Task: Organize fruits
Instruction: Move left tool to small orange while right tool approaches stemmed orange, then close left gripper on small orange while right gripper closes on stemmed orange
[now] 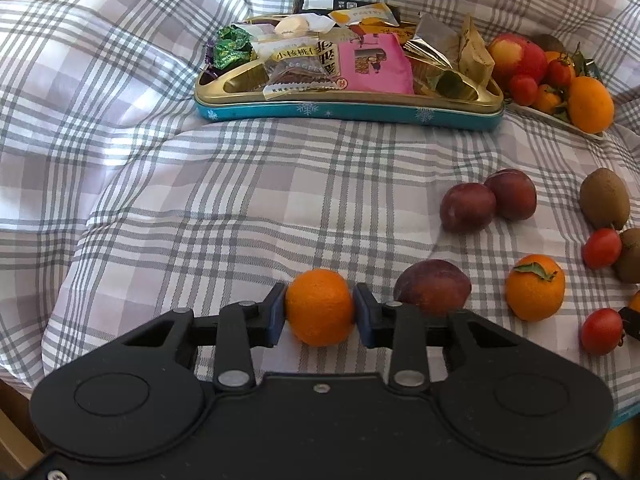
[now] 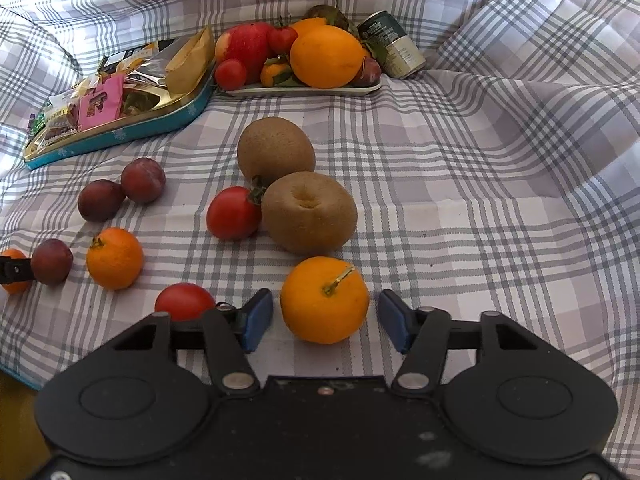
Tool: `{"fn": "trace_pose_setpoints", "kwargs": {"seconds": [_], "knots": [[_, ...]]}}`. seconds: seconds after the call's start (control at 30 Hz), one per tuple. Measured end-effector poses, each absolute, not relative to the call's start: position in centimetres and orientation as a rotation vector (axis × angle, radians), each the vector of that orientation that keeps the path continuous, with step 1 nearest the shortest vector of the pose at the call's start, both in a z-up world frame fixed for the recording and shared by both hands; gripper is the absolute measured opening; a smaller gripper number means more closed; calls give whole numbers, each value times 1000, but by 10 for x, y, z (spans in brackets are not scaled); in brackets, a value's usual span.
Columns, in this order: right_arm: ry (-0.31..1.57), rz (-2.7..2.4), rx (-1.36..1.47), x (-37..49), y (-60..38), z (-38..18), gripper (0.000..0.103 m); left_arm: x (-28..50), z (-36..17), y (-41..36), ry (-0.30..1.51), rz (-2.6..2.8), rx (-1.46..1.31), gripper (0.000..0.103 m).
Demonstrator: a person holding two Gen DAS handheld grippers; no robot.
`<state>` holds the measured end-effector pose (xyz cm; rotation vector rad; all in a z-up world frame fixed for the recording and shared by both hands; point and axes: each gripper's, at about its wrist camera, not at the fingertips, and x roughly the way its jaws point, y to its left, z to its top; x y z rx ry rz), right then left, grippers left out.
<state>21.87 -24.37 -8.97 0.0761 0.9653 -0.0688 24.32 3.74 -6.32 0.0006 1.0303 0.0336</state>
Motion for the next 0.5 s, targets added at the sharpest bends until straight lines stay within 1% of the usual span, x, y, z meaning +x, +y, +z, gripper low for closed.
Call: {"fn": "trace_pose_setpoints", "kwargs": {"seconds": [0.03,0.07,0.3,0.5], "knots": [[961,-68,75,218,-243,-89,48,243,-63,38,1028,34,-3,43],[955,-63,74,217,-243,-89,48,243,-63,38,1025,33,-8,43],[939,-76,89,213,-245,-87,47,234,-48,40,992,37,-34,43],[895,-87,119,196,-252,-67,47,216,-24,38,944,27,-57,43]]}}
